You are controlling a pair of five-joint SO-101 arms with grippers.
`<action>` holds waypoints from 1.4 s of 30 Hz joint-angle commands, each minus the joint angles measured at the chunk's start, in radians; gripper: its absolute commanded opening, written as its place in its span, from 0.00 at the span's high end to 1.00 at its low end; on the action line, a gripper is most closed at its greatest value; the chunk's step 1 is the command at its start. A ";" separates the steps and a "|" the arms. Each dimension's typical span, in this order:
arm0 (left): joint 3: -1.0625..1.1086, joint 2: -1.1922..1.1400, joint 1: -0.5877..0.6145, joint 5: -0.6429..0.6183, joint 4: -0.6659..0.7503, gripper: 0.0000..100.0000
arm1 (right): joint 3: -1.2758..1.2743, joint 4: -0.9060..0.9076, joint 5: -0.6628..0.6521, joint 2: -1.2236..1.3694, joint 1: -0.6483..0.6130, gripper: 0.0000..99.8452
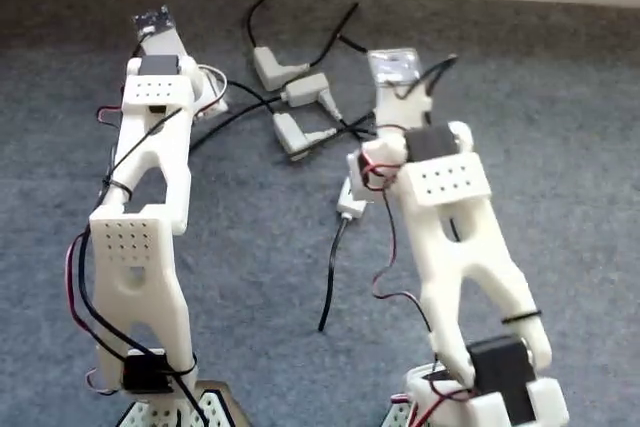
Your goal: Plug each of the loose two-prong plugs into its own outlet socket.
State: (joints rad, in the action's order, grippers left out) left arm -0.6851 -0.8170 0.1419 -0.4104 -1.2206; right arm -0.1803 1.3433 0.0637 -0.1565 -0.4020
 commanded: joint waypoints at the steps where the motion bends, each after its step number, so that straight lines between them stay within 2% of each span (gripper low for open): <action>1: -0.033 0.019 0.010 -0.011 0.023 0.77 | 0.127 0.038 -0.058 0.090 -0.030 0.99; 8: -0.033 0.019 0.024 -0.014 0.043 0.77 | 0.325 0.054 -0.163 0.306 -0.028 0.99; 16: -0.033 0.019 0.019 -0.014 0.051 0.77 | 0.584 0.183 -0.270 0.420 -0.019 0.99; 26: -0.033 0.019 0.016 -0.014 0.051 0.77 | 0.650 0.205 -0.273 0.524 0.102 0.99; 42: -0.033 0.016 0.016 -0.014 0.064 0.77 | 0.699 0.191 -0.269 0.562 0.070 0.99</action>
State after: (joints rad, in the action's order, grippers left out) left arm -0.6851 -0.8170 0.1588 -0.4166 -1.1838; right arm 0.4703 1.5397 -0.2002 0.4158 -0.3161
